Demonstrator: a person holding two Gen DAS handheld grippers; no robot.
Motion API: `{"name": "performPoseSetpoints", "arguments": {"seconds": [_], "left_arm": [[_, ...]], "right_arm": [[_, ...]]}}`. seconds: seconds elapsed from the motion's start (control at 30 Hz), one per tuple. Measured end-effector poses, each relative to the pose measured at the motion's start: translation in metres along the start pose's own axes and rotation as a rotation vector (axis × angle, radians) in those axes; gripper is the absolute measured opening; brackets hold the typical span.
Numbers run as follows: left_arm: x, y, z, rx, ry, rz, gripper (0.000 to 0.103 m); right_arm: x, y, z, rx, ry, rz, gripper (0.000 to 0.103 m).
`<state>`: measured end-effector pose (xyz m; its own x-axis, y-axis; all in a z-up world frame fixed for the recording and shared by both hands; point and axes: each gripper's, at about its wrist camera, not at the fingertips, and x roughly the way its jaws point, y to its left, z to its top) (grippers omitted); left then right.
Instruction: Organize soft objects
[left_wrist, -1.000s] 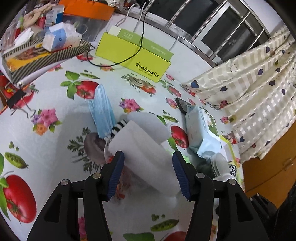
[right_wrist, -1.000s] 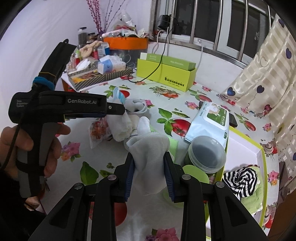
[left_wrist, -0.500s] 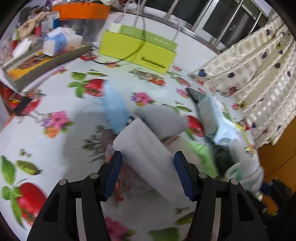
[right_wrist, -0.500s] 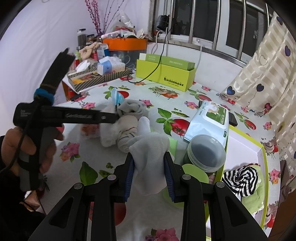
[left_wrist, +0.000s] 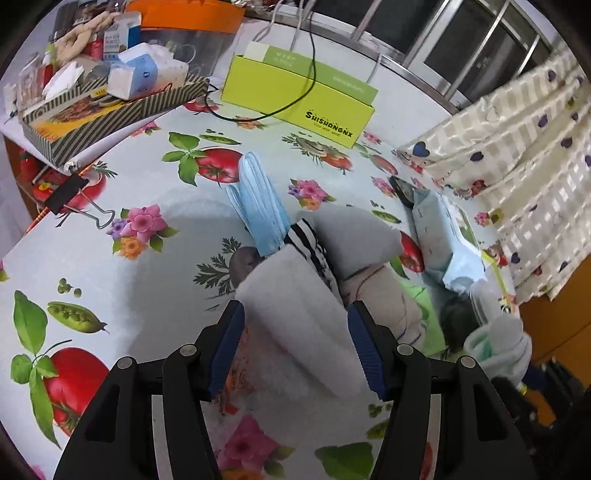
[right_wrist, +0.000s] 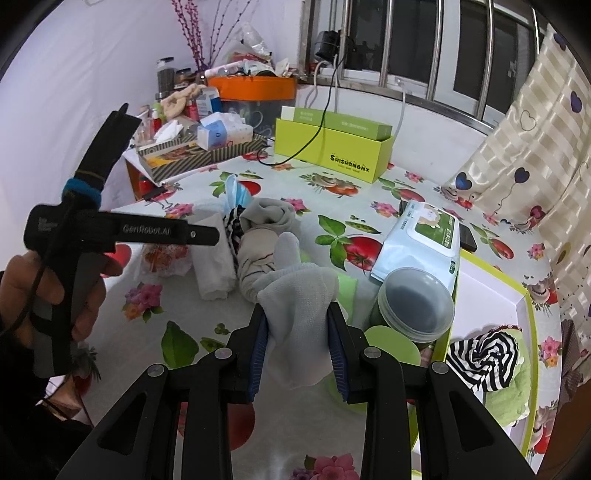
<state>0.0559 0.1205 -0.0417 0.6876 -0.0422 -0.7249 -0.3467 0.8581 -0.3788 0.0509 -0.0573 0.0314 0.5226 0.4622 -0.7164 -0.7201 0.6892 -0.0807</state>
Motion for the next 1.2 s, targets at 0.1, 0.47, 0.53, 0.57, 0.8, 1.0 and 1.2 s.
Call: {"name": "performPoseSetpoints", "arguments": {"seconds": [0.1, 0.47, 0.53, 0.57, 0.8, 1.0, 1.2], "left_arm": [[-0.012, 0.007, -0.001, -0.01, -0.029, -0.008, 0.059], [-0.003, 0.018, -0.019, 0.148, 0.045, 0.073, 0.059], [0.0, 0.015, -0.021, 0.162, 0.034, 0.1, 0.059], [0.0, 0.015, -0.022, 0.167, 0.032, 0.121, 0.059], [-0.008, 0.026, -0.025, 0.15, 0.016, 0.129, 0.029], [-0.03, 0.021, -0.025, 0.152, -0.042, 0.108, 0.028], [-0.052, 0.006, -0.024, 0.168, -0.097, 0.071, 0.028]], "right_arm": [[-0.001, -0.001, 0.0, 0.0, -0.001, -0.002, 0.03], [-0.003, 0.001, 0.001, -0.013, -0.009, 0.009, 0.03], [-0.006, 0.003, 0.001, -0.019, -0.011, 0.008, 0.03], [-0.006, 0.004, 0.001, -0.021, -0.012, 0.006, 0.03], [-0.01, 0.002, 0.0, -0.013, -0.023, -0.004, 0.03], [-0.017, -0.001, 0.001, 0.003, -0.052, -0.002, 0.03], [-0.025, -0.004, 0.0, 0.028, -0.078, 0.008, 0.03]]}}
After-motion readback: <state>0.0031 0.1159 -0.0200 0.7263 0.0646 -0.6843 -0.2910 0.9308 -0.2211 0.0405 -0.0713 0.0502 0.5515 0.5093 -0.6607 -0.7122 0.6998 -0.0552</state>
